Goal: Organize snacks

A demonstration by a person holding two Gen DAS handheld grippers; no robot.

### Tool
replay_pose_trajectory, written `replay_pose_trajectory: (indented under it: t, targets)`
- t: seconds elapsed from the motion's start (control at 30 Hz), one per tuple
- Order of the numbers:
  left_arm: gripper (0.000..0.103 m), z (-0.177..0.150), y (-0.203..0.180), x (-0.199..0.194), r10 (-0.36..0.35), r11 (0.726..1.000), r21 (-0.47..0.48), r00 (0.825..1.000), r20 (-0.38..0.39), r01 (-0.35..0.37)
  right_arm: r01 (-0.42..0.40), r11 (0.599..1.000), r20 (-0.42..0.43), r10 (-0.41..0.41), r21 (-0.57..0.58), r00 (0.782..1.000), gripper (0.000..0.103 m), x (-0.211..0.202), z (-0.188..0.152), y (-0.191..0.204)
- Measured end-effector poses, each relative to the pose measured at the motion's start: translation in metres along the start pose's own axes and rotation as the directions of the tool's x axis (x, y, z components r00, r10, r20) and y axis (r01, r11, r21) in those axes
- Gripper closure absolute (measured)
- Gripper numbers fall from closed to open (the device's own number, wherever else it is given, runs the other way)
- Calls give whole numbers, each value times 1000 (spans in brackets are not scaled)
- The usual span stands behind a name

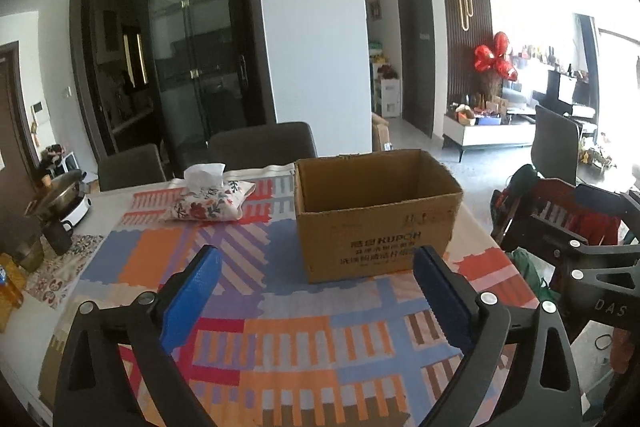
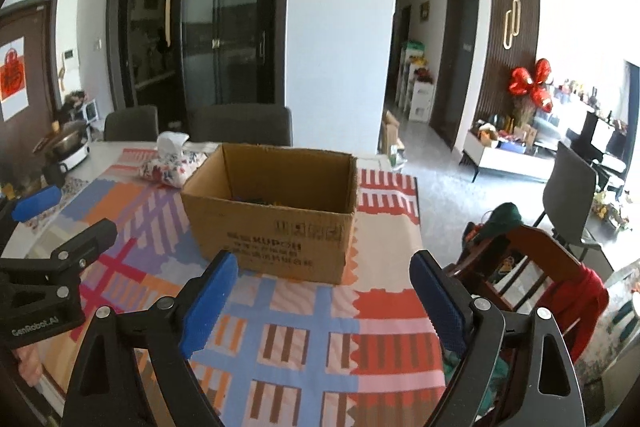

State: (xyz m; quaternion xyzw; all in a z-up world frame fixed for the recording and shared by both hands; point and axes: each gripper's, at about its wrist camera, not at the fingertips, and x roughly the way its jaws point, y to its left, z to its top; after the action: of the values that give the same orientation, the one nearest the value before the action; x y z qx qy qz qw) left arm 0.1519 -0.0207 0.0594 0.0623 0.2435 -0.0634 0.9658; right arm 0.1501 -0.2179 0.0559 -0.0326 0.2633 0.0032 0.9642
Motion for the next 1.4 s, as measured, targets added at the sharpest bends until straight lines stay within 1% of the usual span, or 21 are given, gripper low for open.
replay_pose_trajectory:
  t: [0.2,0.27,0.4,0.67,0.8,0.93,1.1,1.4]
  targets:
    - [1,-16,-2,-27,-4,1000,-7,999,43,5,1,1000,60,-3,17,998,14,-30,-24,2]
    - [0,-21,-3,-35,3,1000,-10,999,48,-2,13,1000,76,-14,16,997,14,-37,-31,2]
    - [0,-30,-4,-48,8,1000,-13,998,58,-8,1,1000,105,-4,29,994,14,-50,-44,4]
    - [0,-41,-6,-67,20,1000,-13,996,92,-19,-29,998,113,23,57,993,14,-61,-58,3]
    - [0,-49,-5,-72,43,999,-4,994,102,-43,3,999,147,-9,45,989,14,-66,-65,3]
    - [0,-55,-6,-74,69,998,-3,992,109,-70,3,999,163,-8,33,987,14,-68,-70,5]
    - [0,-57,-6,-75,59,998,-10,992,115,-58,-24,999,166,17,35,986,14,-69,-74,4]
    - [0,-60,-8,-72,45,999,-17,994,97,-44,-25,999,178,19,34,984,14,-70,-76,4]
